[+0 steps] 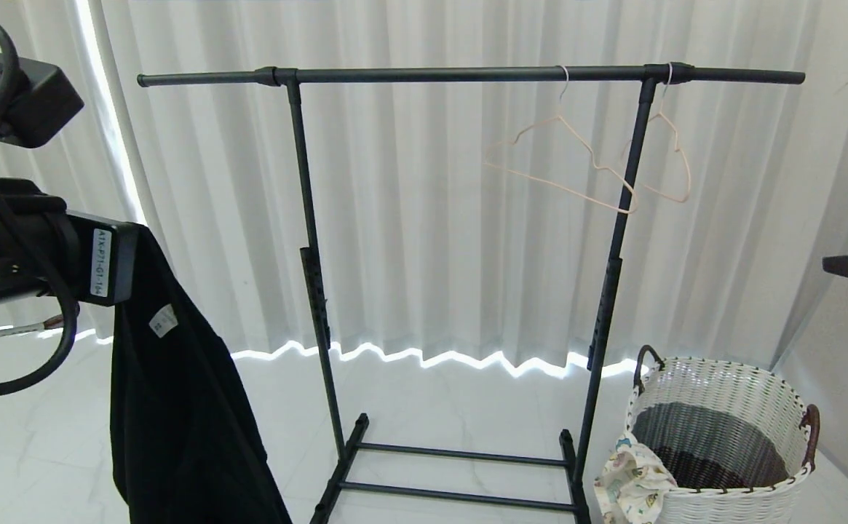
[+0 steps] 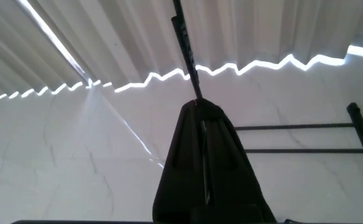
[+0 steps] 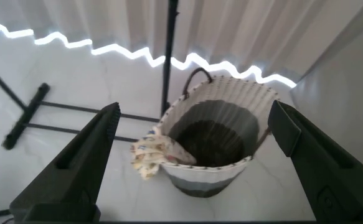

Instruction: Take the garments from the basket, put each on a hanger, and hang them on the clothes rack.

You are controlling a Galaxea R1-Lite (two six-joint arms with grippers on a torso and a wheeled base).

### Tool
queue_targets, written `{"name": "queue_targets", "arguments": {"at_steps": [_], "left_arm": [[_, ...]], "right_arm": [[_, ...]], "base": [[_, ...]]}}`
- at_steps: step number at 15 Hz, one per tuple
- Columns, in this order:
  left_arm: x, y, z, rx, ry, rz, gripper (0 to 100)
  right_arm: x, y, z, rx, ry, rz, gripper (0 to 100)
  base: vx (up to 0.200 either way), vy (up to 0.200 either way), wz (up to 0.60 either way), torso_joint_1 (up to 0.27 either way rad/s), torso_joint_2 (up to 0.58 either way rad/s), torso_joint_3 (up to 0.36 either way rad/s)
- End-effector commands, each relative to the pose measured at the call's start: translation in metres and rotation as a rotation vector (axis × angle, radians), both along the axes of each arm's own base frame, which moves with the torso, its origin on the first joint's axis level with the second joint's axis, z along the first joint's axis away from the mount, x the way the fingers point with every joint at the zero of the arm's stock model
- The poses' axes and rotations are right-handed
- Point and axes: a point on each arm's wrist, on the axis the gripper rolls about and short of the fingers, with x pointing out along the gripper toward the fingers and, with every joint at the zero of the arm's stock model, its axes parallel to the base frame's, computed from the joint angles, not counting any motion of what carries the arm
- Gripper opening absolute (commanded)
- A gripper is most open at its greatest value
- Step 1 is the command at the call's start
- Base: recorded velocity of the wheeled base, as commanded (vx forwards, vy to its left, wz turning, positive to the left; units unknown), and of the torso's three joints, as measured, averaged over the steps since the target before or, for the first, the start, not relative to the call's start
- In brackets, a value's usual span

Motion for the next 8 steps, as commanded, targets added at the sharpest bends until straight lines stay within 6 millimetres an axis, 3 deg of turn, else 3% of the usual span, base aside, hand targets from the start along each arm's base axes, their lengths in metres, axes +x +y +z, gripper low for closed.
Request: {"name": "queue_targets", "arguments": {"at_steps": [1, 8], "left_arm": [[-0.0046, 0.0021, 0.0009, -0.003, -0.009, 0.002, 0], [-0.0072, 0.0031, 0.0024, -0.006, -0.018, 0.002, 0]], "right_arm": [[0.0022, -0.0003, -0.0004, 0.002, 0.004, -0.005, 100], [0.0035, -0.0020, 0.0020, 0.008, -0.021, -0.015, 100]], "base": [[0.000, 0.000, 0.00, 0.036, -0.12, -0.159], [0.000, 0.000, 0.00, 0.151, -0.43, -0.267]]}}
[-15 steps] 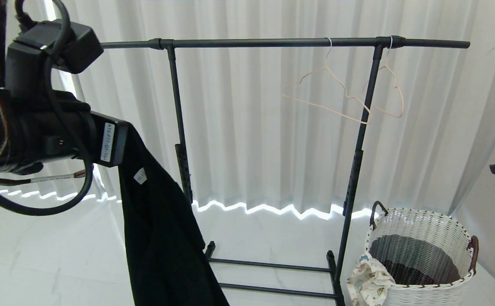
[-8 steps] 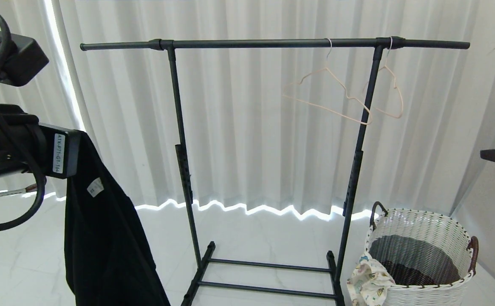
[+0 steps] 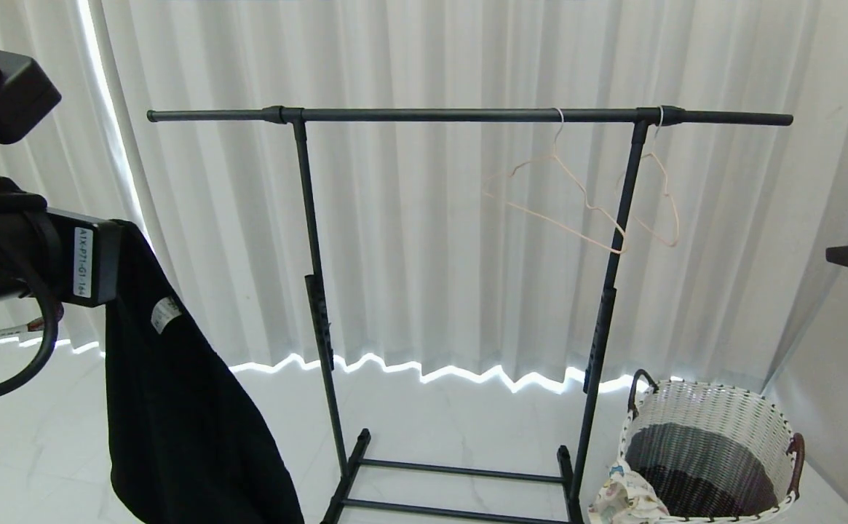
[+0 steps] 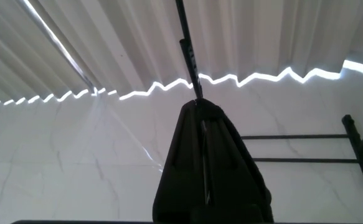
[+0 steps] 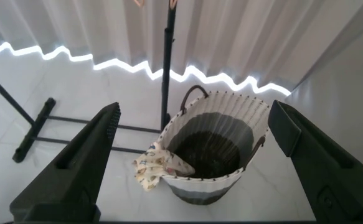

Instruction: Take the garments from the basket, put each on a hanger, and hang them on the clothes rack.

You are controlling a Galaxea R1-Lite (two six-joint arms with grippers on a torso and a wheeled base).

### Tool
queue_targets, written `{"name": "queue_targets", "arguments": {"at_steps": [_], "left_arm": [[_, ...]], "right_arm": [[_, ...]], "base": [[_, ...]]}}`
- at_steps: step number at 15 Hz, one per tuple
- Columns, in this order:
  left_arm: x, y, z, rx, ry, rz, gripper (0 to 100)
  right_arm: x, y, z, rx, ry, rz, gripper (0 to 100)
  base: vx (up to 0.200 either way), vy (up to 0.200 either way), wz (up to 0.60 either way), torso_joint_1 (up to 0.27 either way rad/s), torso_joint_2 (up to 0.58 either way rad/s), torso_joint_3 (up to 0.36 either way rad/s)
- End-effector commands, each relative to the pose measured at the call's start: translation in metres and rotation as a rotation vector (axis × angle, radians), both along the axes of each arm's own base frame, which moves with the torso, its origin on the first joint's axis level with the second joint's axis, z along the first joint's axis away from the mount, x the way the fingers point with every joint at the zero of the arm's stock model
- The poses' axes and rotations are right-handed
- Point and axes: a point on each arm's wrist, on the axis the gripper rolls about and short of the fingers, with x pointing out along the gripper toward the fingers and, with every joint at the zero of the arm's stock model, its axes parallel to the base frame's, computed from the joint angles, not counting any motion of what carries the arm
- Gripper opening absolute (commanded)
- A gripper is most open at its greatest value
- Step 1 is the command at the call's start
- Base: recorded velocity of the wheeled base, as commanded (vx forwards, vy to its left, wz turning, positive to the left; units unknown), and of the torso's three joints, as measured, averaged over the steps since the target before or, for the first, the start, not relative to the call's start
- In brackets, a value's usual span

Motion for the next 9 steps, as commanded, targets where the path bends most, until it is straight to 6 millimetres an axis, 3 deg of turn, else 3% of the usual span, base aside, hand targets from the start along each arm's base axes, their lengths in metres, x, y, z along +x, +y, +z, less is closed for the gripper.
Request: {"name": "queue_targets", "arguments": {"at_steps": [1, 9], "left_arm": [[-0.0001, 0.0002, 0.0001, 0.000, -0.001, 0.002, 0], [-0.0045, 0.0016, 0.0019, 0.003, -0.012, -0.003, 0]], "right_arm": [[0.0008, -0.0001, -0.0003, 0.000, 0.002, -0.002, 100], [0.0016, -0.0013, -0.0006, -0.005, 0.001, -0.013, 100]], "base": [[0.000, 0.000, 0.00, 0.188, -0.46, -0.290], [0.000, 0.000, 0.00, 0.203, -0.48, -0.279]]}}
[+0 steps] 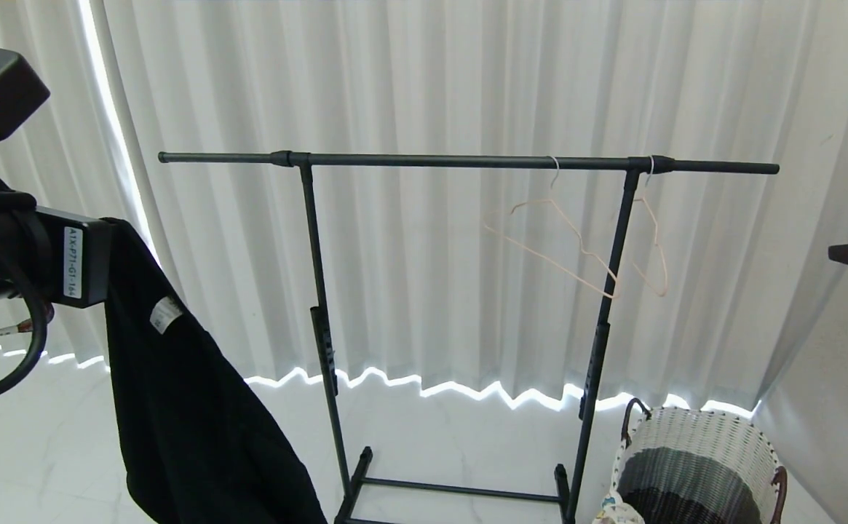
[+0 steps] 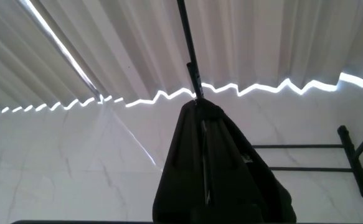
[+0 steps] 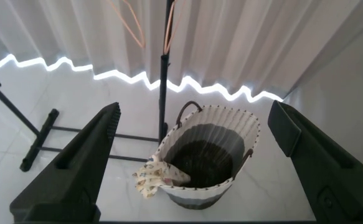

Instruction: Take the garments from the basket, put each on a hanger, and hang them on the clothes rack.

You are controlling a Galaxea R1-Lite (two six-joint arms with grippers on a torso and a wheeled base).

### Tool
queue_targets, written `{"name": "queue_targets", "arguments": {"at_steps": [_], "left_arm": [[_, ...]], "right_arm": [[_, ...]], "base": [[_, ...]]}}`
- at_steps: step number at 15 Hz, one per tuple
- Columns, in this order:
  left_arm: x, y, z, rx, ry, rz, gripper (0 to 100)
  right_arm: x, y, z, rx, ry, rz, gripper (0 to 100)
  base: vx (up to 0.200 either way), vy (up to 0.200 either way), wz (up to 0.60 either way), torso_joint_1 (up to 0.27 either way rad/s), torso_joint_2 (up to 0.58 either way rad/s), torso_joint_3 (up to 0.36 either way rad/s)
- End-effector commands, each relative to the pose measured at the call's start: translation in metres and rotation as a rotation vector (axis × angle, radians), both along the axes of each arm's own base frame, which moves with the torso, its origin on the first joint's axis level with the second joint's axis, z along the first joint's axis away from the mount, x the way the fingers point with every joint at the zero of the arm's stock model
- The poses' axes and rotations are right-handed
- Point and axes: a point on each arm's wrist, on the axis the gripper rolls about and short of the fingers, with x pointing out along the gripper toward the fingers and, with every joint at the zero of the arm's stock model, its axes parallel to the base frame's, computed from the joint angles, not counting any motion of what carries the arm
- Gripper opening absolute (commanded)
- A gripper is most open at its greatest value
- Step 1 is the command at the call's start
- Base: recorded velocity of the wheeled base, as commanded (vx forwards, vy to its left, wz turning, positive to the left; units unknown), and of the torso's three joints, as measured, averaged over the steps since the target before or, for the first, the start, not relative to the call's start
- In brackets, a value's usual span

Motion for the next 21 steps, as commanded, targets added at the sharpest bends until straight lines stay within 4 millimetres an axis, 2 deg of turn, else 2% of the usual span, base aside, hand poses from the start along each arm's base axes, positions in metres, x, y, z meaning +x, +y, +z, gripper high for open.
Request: {"name": "queue_targets", "arguments": {"at_steps": [1, 4, 8, 16, 21], "left_arm": [[0.000, 0.000, 0.000, 0.001, 0.000, 0.000, 0], [0.000, 0.000, 0.000, 0.001, 0.000, 0.000, 0], [-0.001, 0.000, 0.001, 0.000, -0.005, 0.000, 0], [-0.001, 0.000, 0.001, -0.001, -0.004, -0.004, 0], [-0.001, 0.000, 0.001, -0.003, -0.006, -0.004, 0]], "right_arm": [[0.001, 0.000, -0.001, -0.002, 0.005, -0.001, 100], [0.004, 0.001, 0.000, 0.000, -0.015, -0.002, 100], [0.006, 0.000, 0.002, 0.005, -0.041, -0.005, 100], [0.012, 0.000, 0.001, 0.003, -0.029, -0.013, 100], [0.025, 0.000, -0.006, -0.001, 0.011, -0.023, 100]], "base": [[0.000, 0.000, 0.00, 0.232, -0.51, -0.286], [0.000, 0.000, 0.00, 0.219, -0.47, -0.256], [0.000, 0.000, 0.00, 0.052, -0.10, -0.055], [0.200, 0.000, 0.00, 0.008, -0.01, -0.001], [0.200, 0.000, 0.00, 0.002, 0.00, 0.000]]}}
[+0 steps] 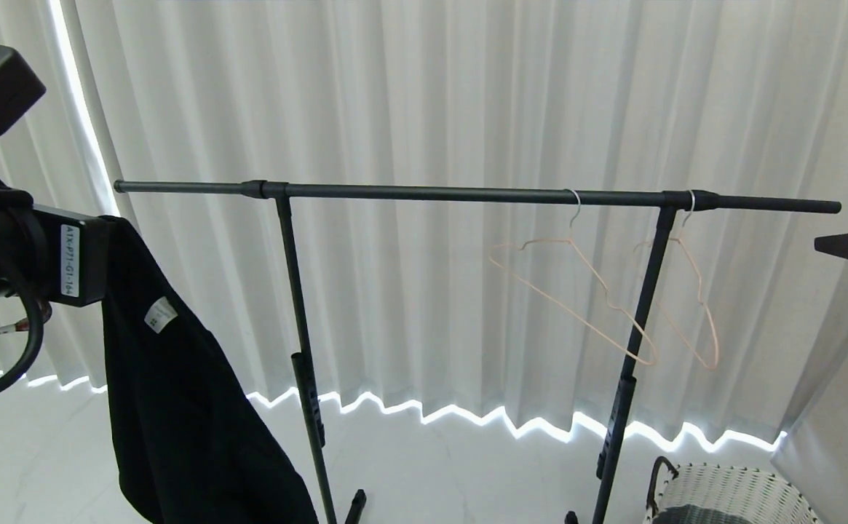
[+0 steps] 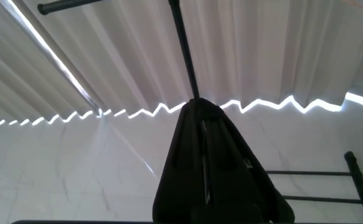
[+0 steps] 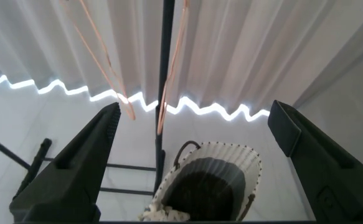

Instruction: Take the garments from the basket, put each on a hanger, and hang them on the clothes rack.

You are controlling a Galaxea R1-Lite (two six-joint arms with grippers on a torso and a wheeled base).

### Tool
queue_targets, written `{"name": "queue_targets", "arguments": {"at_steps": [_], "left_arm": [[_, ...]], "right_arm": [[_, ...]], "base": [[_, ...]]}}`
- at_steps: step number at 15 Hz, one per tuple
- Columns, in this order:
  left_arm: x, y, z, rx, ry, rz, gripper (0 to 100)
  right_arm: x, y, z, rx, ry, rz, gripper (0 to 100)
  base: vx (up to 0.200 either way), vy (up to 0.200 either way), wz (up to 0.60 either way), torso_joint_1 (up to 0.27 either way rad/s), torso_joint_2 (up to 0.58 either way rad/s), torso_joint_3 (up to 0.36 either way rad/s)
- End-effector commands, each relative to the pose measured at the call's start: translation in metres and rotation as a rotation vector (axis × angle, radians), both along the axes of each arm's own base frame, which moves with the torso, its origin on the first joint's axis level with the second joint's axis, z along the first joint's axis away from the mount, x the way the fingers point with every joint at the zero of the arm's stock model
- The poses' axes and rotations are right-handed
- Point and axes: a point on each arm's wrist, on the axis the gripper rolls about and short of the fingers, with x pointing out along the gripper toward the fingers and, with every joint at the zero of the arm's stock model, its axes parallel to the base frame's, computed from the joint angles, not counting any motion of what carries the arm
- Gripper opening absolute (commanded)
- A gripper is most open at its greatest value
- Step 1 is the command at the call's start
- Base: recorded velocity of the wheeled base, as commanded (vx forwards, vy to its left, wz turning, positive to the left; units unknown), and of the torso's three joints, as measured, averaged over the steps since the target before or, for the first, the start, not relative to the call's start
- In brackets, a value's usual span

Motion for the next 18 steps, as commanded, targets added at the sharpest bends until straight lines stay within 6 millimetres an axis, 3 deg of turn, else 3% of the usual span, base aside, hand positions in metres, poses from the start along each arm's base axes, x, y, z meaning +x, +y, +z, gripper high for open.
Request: {"name": "queue_targets", "arguments": {"at_steps": [1, 5, 10, 15, 18], "left_arm": [[0.000, 0.000, 0.000, 0.000, 0.002, 0.000, 0], [0.002, -0.001, -0.001, 0.002, 0.006, -0.001, 0], [0.003, -0.001, -0.002, 0.004, 0.009, -0.002, 0], [0.002, -0.001, -0.001, 0.003, 0.006, 0.000, 0], [0.002, -0.001, -0.001, 0.012, 0.005, -0.005, 0]], "right_arm": [[0.009, 0.001, -0.006, -0.002, 0.030, -0.001, 100], [0.038, 0.003, -0.020, -0.007, 0.072, -0.012, 100], [0.071, 0.007, -0.046, 0.003, 0.182, -0.027, 100], [0.140, 0.004, -0.102, 0.041, 0.277, -0.090, 100], [0.153, 0.003, -0.122, 0.088, 0.316, -0.130, 100]], "base": [[0.200, 0.000, 0.00, 0.002, 0.00, 0.002], [0.200, 0.000, 0.00, 0.001, 0.00, 0.002], [0.000, 0.000, 0.00, 0.000, 0.00, 0.000], [0.000, 0.000, 0.00, 0.000, 0.00, 0.000], [0.000, 0.000, 0.00, 0.000, 0.00, 0.000]]}}
